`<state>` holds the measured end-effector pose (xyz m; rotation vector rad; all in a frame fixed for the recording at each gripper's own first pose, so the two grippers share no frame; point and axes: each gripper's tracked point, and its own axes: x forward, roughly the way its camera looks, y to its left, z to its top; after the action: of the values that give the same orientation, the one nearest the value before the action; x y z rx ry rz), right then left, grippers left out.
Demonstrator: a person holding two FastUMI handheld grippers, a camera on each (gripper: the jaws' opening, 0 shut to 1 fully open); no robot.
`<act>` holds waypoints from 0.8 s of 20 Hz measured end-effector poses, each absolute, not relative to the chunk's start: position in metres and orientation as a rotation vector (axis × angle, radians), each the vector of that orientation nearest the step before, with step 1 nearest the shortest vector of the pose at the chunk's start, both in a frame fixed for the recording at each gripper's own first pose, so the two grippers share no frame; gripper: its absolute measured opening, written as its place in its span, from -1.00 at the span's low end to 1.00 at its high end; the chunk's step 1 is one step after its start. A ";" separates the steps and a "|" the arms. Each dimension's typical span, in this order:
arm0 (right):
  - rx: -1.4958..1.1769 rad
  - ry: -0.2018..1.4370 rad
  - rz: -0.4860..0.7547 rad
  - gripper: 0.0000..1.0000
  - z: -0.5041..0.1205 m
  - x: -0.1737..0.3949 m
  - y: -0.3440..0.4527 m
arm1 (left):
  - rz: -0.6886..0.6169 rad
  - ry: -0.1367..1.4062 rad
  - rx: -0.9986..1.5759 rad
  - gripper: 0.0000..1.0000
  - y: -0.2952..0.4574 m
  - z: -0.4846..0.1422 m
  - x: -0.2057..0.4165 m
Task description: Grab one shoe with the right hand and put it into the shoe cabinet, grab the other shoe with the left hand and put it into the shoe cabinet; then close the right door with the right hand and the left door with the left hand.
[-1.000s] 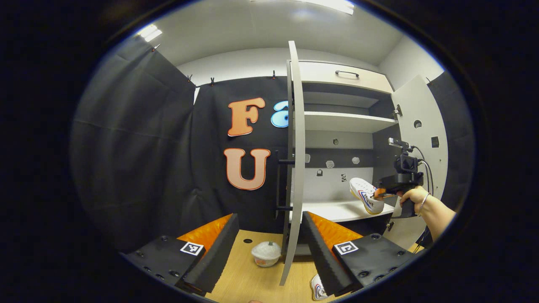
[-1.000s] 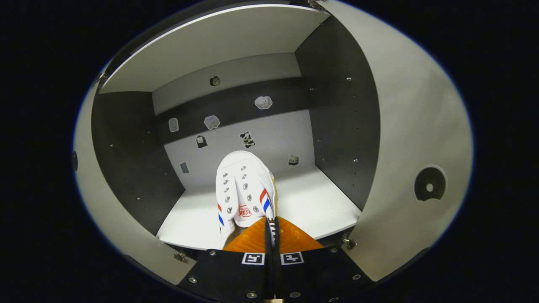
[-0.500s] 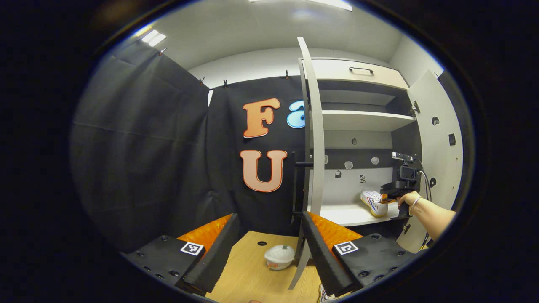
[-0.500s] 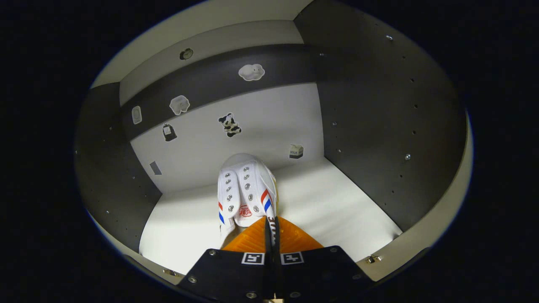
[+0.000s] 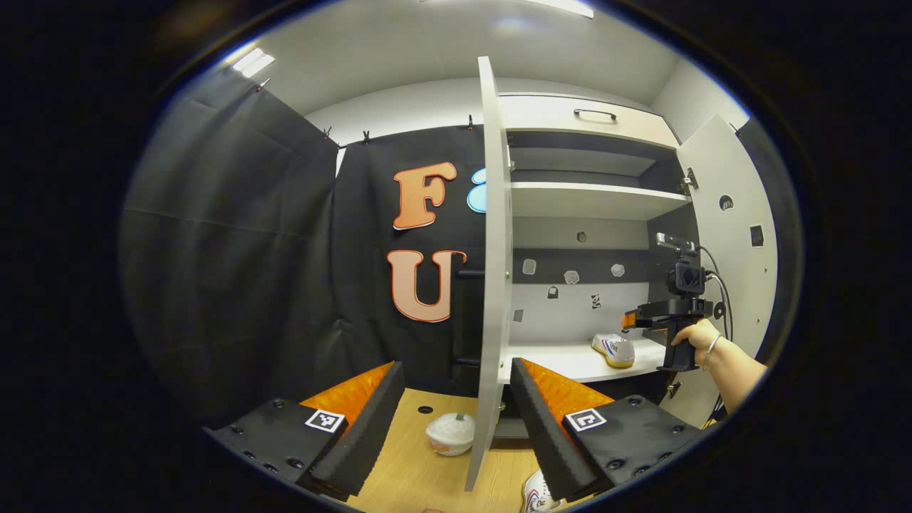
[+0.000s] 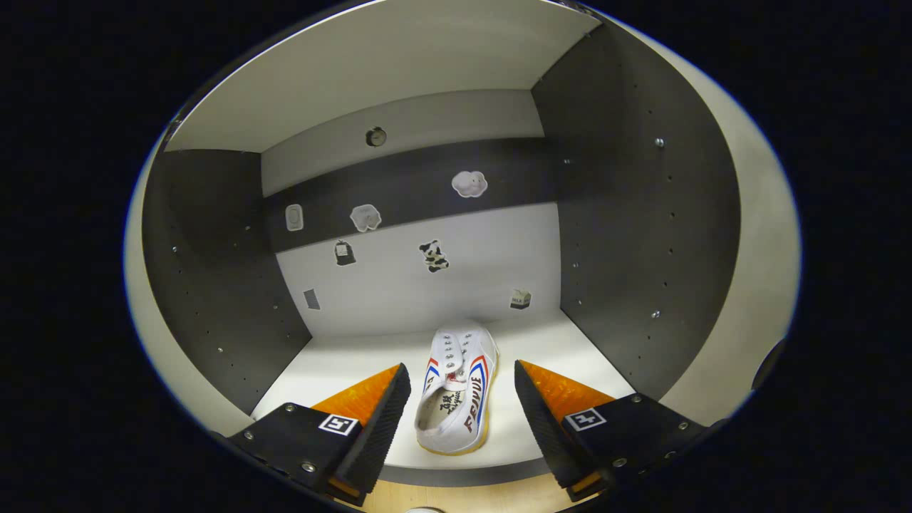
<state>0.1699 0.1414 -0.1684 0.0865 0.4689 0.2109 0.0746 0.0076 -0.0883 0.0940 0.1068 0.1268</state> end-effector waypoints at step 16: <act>0.049 0.174 0.365 0.87 -0.065 0.067 0.112 | -0.109 0.610 0.007 0.94 -0.106 -0.343 0.082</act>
<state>0.0673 0.1117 -0.0653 0.0485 0.1740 0.3649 0.0818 -0.1058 -0.3429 0.0066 0.6102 -0.1088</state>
